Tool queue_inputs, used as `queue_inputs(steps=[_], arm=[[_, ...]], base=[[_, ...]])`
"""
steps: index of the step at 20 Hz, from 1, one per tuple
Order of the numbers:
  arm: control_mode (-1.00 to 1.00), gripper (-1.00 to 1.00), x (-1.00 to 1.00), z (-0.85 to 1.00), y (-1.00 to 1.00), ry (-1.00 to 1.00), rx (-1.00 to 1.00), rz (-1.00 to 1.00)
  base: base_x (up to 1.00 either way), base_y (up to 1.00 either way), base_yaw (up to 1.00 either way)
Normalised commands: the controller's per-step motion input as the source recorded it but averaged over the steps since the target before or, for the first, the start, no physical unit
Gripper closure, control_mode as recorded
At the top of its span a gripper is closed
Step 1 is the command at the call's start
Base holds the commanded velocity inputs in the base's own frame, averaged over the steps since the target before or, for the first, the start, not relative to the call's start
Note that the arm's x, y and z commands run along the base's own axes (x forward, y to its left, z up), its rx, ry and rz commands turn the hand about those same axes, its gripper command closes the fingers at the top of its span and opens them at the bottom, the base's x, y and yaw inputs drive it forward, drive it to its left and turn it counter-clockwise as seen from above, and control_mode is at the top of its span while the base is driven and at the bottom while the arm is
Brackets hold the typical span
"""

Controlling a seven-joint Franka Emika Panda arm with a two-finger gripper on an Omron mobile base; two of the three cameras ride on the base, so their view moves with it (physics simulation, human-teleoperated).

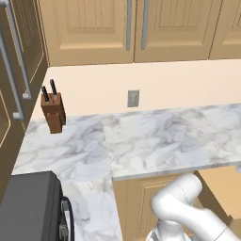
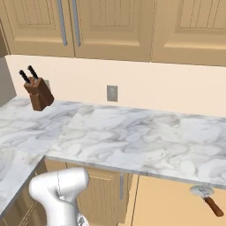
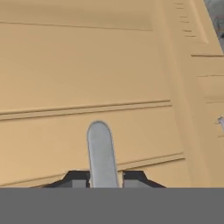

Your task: Take the pizza cutter from the drawer on the right and place it on the dining counter for cutting.

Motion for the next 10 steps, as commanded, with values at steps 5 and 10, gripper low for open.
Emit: queue_inputs(steps=[5, 10], arm=[[-1.00, 1.00, -0.70, -0.21, -0.33, -0.03, 0.00, 0.00], [-1.00, 1.00, -0.66, -0.16, -0.38, -0.03, 0.00, 0.00]], base=[[0.00, 0.00, 0.00], [0.00, 0.00, 0.00]])
